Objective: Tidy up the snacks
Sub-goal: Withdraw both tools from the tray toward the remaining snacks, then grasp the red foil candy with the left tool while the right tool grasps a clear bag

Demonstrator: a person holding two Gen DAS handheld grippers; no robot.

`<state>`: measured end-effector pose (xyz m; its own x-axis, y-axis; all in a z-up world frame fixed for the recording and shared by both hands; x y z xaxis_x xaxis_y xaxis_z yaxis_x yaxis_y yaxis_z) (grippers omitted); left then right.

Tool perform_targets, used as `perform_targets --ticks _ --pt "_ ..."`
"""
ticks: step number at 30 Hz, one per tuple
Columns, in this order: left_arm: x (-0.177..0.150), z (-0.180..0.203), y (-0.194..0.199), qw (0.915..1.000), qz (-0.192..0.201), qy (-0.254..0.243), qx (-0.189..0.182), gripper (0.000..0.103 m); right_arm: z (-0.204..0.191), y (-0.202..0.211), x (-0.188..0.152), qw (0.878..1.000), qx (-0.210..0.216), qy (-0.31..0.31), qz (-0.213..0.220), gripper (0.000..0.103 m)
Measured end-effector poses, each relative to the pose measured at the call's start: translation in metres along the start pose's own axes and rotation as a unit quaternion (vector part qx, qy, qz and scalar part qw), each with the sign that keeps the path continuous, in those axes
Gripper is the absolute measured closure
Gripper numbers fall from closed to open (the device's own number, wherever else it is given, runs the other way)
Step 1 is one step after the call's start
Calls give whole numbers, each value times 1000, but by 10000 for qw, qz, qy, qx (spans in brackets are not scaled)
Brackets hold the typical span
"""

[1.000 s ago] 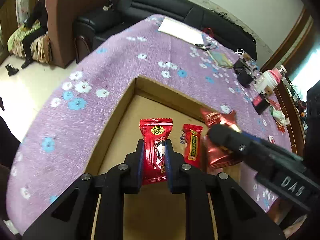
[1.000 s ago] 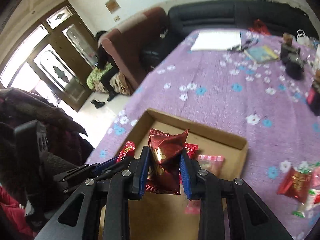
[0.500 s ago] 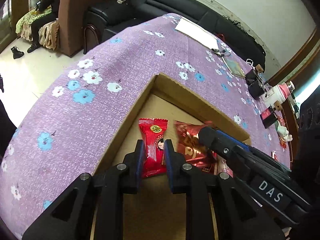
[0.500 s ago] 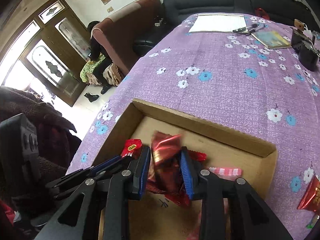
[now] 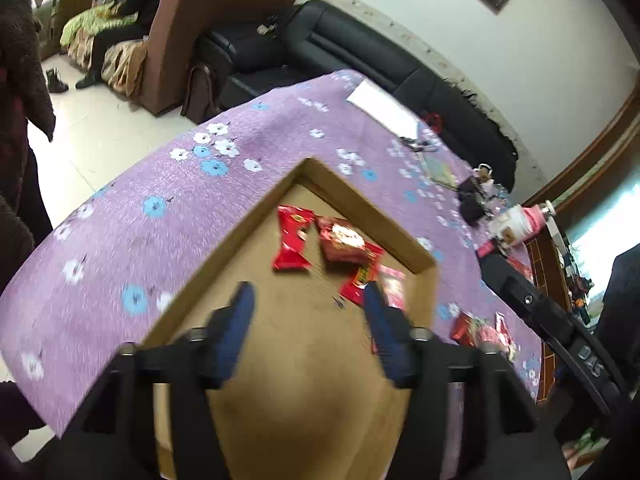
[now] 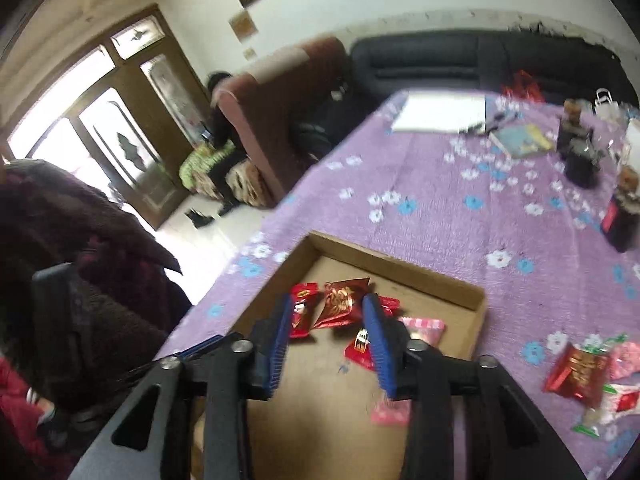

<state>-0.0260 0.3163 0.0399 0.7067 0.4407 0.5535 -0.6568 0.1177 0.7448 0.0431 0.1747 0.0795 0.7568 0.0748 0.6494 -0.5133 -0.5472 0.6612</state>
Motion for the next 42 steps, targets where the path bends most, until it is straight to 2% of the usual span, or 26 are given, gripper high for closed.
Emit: perform_targets --ticks 3,5,8,11,14,17,21,24,29,31,33,37,42 --pt "-14 23 10 9997 64 -193 -163 45 43 34 -11 9988 -377 -18 297 54" --pt "-27 41 12 9989 64 -210 -424 45 90 52 -20 9951 -875 -214 399 54" --pt "-51 70 9 9967 -26 -254 -768 45 154 68 -35 9887 -1180 -870 312 54" --pt "-76 97 1 9943 -228 -501 -919 45 188 75 -40 9840 -1304 -1183 285 54" --pt "-88 111 1 9927 -357 -733 -887 45 197 64 -33 9836 -1423 -1079 236 57" --pt "-89 111 12 9927 -268 -846 -821 45 193 34 -22 9847 -1537 -819 52 70" --pt "-84 103 27 9938 -30 -905 -653 45 201 -5 -18 9807 -1792 -707 -347 71" --pt "-82 97 28 9941 49 -882 -624 45 199 -27 -32 9812 -1580 -775 -787 71" --pt "-86 99 18 9933 -63 -880 -752 45 157 -15 -64 9886 -244 -621 -1351 69" --pt "-91 101 15 9925 -138 -904 -813 45 152 5 -71 9901 61 -620 -1260 69" --pt "-94 104 12 9919 -189 -935 -837 45 161 24 -71 9922 -58 -727 -1007 68" --pt "-100 111 7 9907 -301 -1027 -845 45 184 56 -73 9938 -583 -766 -554 67" --pt "-110 121 3 9890 -422 -1090 -902 45 185 45 -71 9929 -428 -997 -480 67"
Point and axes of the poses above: each gripper's, at about its wrist camera, not at the fingertips, and y roughly against the way its jaws point, z to its right, x to its top, the point moved 6 cm from there along -y, roughly the way its jaws point, and after that the axes turned 6 degrees about -y, right-handed, at the moved point
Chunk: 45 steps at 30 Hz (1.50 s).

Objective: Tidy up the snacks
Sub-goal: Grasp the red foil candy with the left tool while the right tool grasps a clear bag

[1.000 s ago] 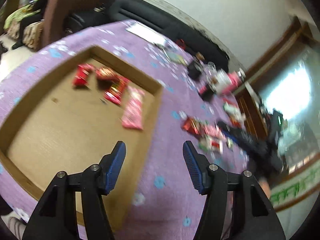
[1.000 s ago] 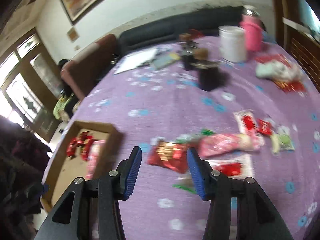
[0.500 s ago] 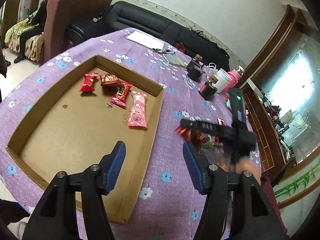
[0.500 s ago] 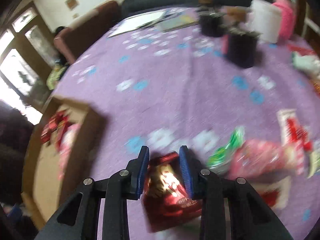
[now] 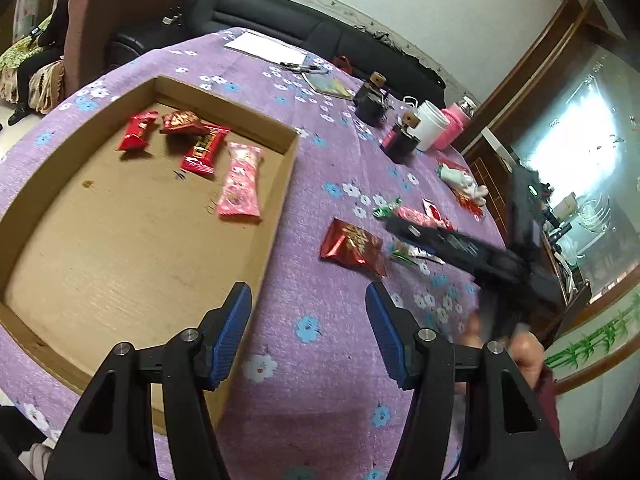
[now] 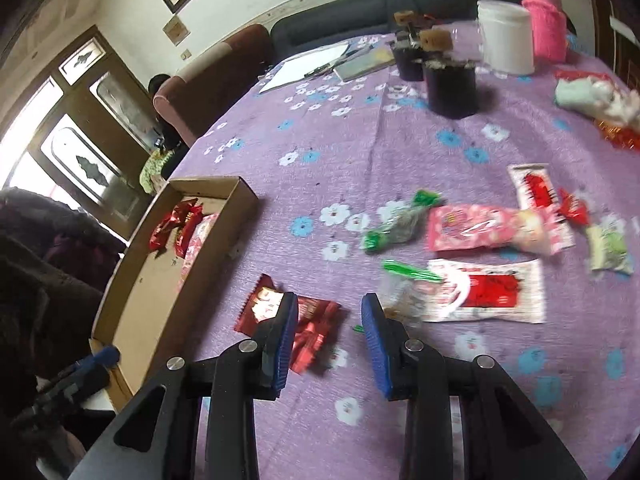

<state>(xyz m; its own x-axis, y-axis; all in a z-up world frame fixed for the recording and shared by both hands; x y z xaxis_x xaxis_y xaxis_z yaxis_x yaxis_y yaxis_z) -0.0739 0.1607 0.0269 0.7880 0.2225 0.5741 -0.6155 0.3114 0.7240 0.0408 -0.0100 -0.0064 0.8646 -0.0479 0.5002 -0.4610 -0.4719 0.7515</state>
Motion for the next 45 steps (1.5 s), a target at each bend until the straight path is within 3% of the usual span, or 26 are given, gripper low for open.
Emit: perform_targets --ticks 3,6,8,11,12,17,20,23,28,30,36,38,39,40,45 --pt "0 -1 7 10000 37 -13 76 45 -14 -22 10 10000 36 -11 43 68" --pt "2 -8 16 9998 113 15 162 45 -22 -43 5 9997 -28 -48 -254 68" --pt "4 -12 19 9996 170 0 224 45 -24 -44 -9 9980 191 -240 -547 68" --pt "5 -10 14 9996 145 -82 209 45 -26 -31 -36 9903 852 -508 -970 68" --pt "5 -6 9 9997 94 -127 178 45 -23 -22 -41 9896 964 -518 -938 68" --pt "-2 22 -21 9981 -241 -547 133 45 40 34 -27 9966 244 -767 196 64" --pt "-5 39 -37 9960 -368 -798 161 45 69 44 -22 9943 -128 -962 449 63" --pt "-4 49 -54 9936 -470 -993 265 45 78 42 -20 9930 -292 -1001 553 62" --pt "8 48 -78 9899 -468 -1137 711 45 62 25 -17 9951 -326 -782 510 62" --pt "12 47 -88 9871 -489 -1228 901 45 55 14 -10 9951 -466 -667 554 56" --pt "10 51 -112 9824 -607 -1447 1017 45 42 -4 -8 9944 -797 -345 597 53" --pt "7 50 -118 9820 -658 -1435 1038 48 42 -7 -11 9939 -865 -281 619 56" --pt "7 51 -117 9801 -542 -1539 1130 63 42 -6 -11 9931 -927 -234 673 63" --pt "7 52 -117 9786 -530 -1619 1154 64 43 -7 -12 9930 -964 -201 658 70" --pt "8 55 -109 9824 -408 -1572 917 65 48 -4 -13 9933 -817 -320 757 71"
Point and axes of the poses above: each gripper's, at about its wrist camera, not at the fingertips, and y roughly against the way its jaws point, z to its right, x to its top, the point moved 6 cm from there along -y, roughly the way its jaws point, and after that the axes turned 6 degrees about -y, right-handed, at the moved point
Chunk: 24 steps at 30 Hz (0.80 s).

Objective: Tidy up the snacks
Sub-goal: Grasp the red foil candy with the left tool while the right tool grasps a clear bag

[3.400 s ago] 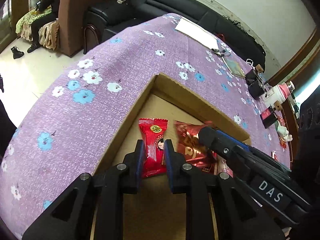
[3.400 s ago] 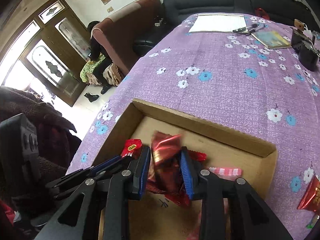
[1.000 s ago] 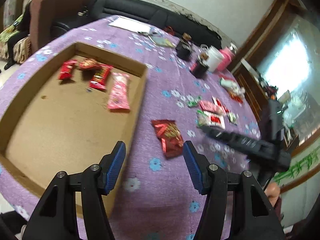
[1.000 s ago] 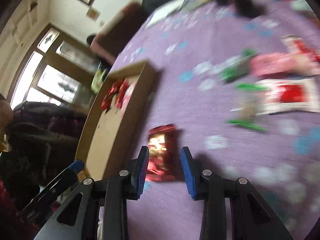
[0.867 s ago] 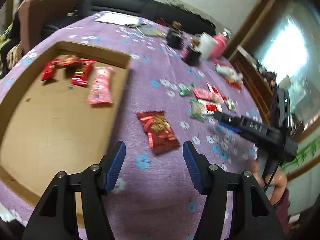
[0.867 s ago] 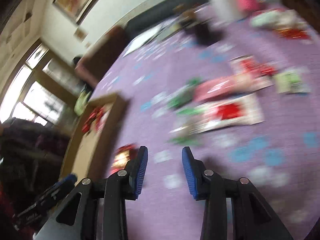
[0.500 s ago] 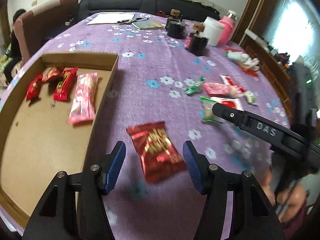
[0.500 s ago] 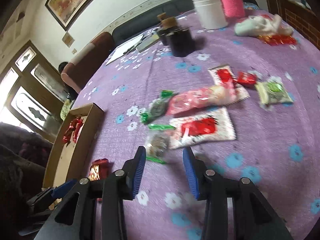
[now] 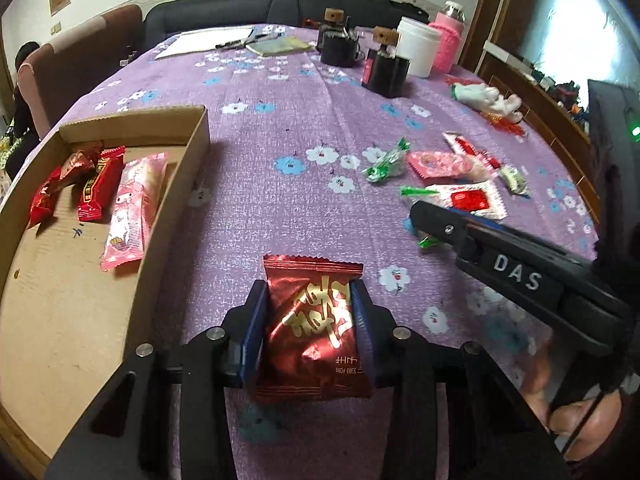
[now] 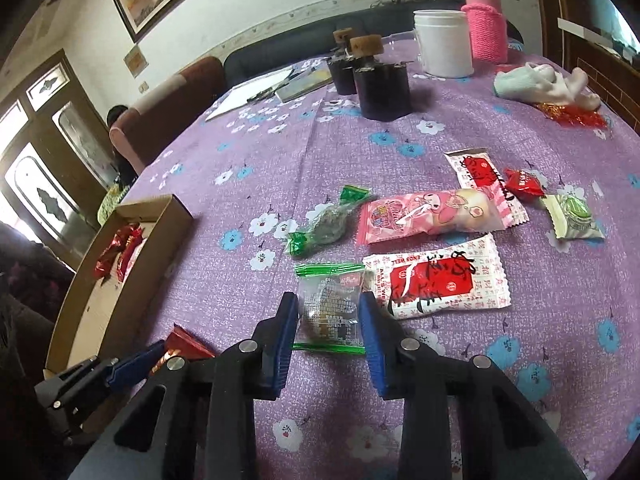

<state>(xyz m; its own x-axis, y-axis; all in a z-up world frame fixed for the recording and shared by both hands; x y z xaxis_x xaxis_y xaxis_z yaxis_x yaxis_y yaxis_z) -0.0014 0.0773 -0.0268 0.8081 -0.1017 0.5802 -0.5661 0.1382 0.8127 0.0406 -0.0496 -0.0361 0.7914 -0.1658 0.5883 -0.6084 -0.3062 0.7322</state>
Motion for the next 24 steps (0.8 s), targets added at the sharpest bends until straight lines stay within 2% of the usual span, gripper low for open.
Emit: perform_targets --ticks 9,15,18,24 --pt "0 -1 32 9990 165 207 -361 65 0 8 -3 9997 173 -150 -26 71" --pt "1 -25 63 9965 364 489 -566 65 -13 35 -8 9992 385 -115 61 71" --pt "2 -47 77 9951 503 672 -515 65 -23 51 -8 9989 447 -17 168 71" --pt "4 -114 94 9929 591 1034 -53 65 -70 69 -3 9966 631 444 297 71"
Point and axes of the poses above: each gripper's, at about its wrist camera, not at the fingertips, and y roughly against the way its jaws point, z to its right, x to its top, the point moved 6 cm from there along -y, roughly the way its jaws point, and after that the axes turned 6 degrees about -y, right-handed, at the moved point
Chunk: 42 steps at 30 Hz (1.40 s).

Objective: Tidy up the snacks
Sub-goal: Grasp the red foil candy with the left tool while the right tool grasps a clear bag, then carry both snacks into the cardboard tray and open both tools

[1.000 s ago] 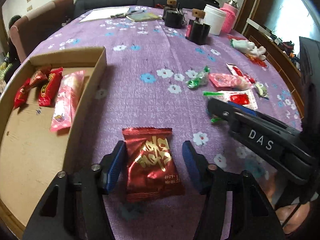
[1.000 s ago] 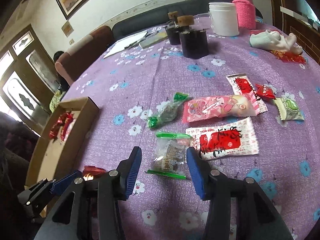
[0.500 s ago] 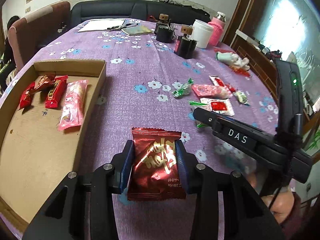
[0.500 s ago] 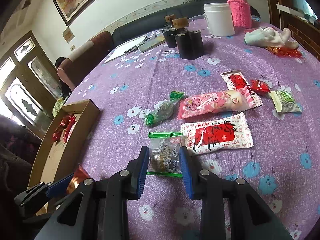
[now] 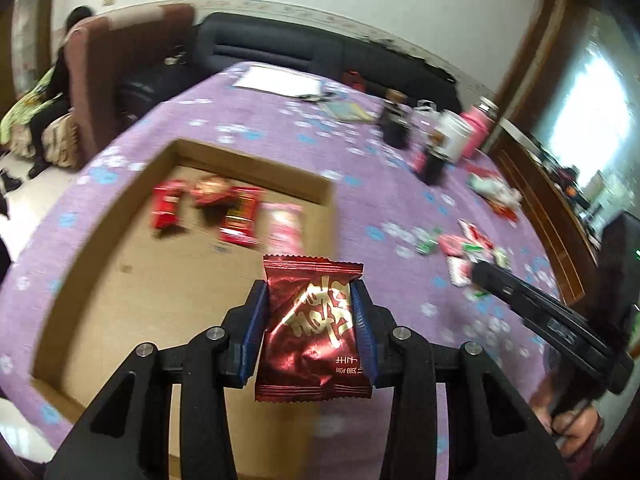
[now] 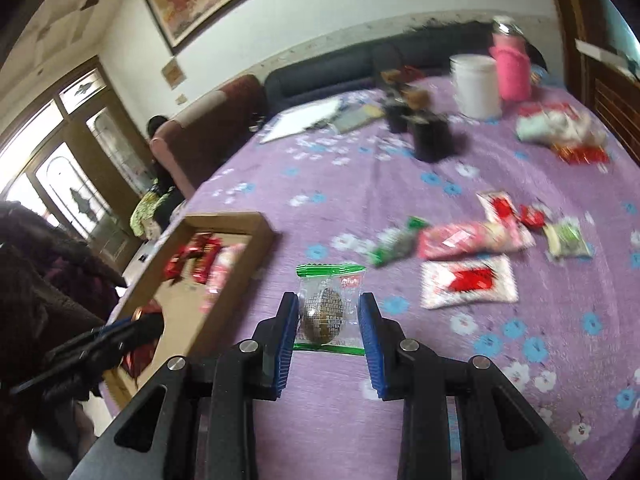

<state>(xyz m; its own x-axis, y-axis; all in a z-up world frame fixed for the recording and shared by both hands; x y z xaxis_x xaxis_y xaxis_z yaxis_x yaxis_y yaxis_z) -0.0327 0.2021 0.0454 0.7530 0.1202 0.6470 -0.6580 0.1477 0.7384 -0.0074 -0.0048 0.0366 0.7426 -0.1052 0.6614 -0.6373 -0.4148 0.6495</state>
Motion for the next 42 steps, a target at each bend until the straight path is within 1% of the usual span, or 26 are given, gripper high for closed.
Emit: perform_targets --ticks 4,8,12,15,19,25,26,27,33,38,42 --pt "11 -45 -7 9990 -34 101 438 65 -47 -14 3 9990 233 361 -95 71" --pt "15 -79 -28 9975 -211 273 620 64 -98 -41 -2 9956 461 744 -341 72" --pt "12 -104 -52 9956 -447 495 659 64 -137 -77 -17 9903 484 1137 -637 72" --pt "11 -113 -65 9942 -615 643 605 64 -154 -103 -27 9865 429 1329 -853 72" --pt "8 -117 -72 9929 -773 733 536 64 -163 -131 -37 9836 318 1416 -1071 72" --pt "5 -122 -74 9905 -892 856 597 63 -167 -149 -42 9807 164 1547 -1188 71" --pt "5 -122 -75 9904 -908 875 572 63 -168 -149 -43 9805 148 1558 -1187 68" --pt "4 -122 -74 9904 -909 889 543 62 -168 -150 -43 9807 133 1562 -1172 68" --pt "4 -125 -68 9900 -862 1006 478 62 -167 -137 -37 9835 250 1452 -1046 65" --pt "7 -128 -47 9903 -593 1177 431 62 -160 -113 -30 9869 280 1361 -823 62" --pt "13 -136 -24 9877 -352 1408 587 62 -161 -94 -18 9887 312 1309 -657 61"
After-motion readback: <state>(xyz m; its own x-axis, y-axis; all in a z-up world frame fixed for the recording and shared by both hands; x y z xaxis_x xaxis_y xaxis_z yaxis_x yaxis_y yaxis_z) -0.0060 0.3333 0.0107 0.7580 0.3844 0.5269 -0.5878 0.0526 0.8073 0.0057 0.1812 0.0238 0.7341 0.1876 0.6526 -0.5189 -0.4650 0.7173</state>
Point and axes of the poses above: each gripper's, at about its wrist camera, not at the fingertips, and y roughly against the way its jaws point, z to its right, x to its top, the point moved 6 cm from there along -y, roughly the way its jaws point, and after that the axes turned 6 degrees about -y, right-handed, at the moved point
